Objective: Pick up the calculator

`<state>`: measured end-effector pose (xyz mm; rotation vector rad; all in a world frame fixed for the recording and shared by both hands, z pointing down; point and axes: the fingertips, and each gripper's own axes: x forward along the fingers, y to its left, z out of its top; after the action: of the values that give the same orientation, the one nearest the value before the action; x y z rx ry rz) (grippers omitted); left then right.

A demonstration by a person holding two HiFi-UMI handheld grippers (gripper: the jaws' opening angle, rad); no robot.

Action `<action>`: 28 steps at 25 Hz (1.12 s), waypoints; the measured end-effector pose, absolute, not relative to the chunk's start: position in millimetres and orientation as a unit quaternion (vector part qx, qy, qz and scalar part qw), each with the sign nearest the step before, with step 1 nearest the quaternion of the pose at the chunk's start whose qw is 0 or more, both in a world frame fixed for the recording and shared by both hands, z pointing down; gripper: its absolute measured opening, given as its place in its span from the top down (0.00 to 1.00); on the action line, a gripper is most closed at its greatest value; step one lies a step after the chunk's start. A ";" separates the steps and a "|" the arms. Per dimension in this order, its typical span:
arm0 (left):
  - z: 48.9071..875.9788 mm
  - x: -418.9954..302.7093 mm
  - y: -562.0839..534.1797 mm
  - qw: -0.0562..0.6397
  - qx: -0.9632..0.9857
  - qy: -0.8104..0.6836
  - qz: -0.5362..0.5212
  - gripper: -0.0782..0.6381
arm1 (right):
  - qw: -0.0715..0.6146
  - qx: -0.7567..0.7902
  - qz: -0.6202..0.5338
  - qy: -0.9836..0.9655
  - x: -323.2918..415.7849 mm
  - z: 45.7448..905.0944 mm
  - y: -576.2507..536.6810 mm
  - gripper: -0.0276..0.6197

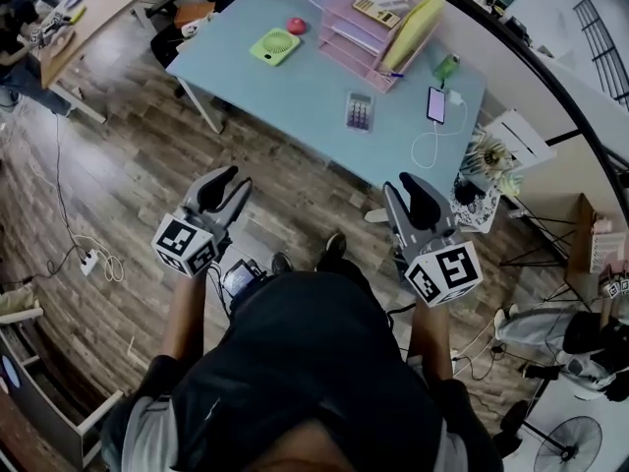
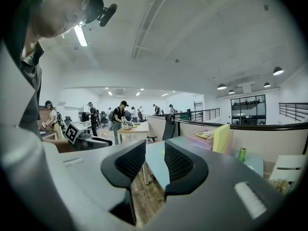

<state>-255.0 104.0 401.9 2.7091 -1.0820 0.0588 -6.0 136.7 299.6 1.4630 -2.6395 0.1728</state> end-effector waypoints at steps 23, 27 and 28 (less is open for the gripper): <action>392.2 -191.8 57.7 0.098 0.887 -0.449 0.051 0.66 | 0.035 0.401 0.069 -0.913 64.6 304.6 44.6 0.80; 391.9 -166.0 47.2 0.098 0.886 -0.450 0.055 0.66 | 0.030 0.394 0.073 -0.916 86.8 309.7 31.7 0.80; 391.0 -158.5 44.4 0.102 0.886 -0.450 0.052 0.66 | 0.029 0.393 0.075 -0.916 92.6 311.6 29.0 0.80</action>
<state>-158.5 44.4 391.0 2.6145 -1.3289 0.1543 92.6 29.0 311.6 1.2132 -2.8257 0.2308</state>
